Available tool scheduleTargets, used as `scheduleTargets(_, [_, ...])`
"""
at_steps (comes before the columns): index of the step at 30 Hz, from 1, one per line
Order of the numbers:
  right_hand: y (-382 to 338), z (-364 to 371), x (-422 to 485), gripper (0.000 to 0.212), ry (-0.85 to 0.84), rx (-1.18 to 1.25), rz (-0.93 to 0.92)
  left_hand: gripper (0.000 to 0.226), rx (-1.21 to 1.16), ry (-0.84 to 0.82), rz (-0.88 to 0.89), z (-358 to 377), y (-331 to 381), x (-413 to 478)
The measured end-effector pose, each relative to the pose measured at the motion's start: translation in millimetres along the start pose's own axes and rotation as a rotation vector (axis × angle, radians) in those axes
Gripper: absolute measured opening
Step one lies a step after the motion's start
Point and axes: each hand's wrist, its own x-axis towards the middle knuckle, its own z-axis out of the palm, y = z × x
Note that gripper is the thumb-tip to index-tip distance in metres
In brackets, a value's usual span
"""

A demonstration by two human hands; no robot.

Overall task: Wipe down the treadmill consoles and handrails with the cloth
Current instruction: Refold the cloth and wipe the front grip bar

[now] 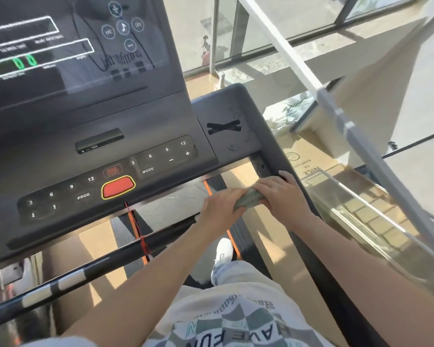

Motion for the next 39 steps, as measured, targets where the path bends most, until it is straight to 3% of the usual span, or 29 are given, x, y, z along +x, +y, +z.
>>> scheduleTargets(8, [-22.8,10.0,-8.0,0.040,0.098,0.064,0.095,0.047,0.058,-0.007,0.036,-9.7,-11.9,-15.8])
scheduleTargets(18, [-115.7,37.2,-1.8,0.043,0.136,0.194,-0.070,0.045,0.158,0.004,-0.116,-50.5,-67.6,-98.4])
scheduleTargets(25, [-181.0,45.8,2.0,0.034,0.134,0.279,-0.146,0.045,0.189,0.038,-0.187,-73.0,-102.1,-149.1])
scheduleTargets(31, [-175.7,42.7,-3.4,0.015,0.267,0.337,-0.146,0.030,0.118,0.100,-0.144,-78.7,-104.2,-152.8])
scheduleTargets(34, [-165.9,34.4,-12.5,0.004,0.251,0.437,-0.063,0.016,0.079,0.158,-0.101,-77.5,-101.3,-145.3])
scheduleTargets(36, [-159.8,33.0,-24.0,0.004,0.122,0.583,0.080,0.014,0.045,0.167,-0.105,-78.8,-94.5,-139.2])
scheduleTargets(39, [-154.9,23.7,-46.2,0.007,-0.125,0.990,0.379,0.017,-0.005,0.103,-0.094,-79.6,-84.7,-134.2])
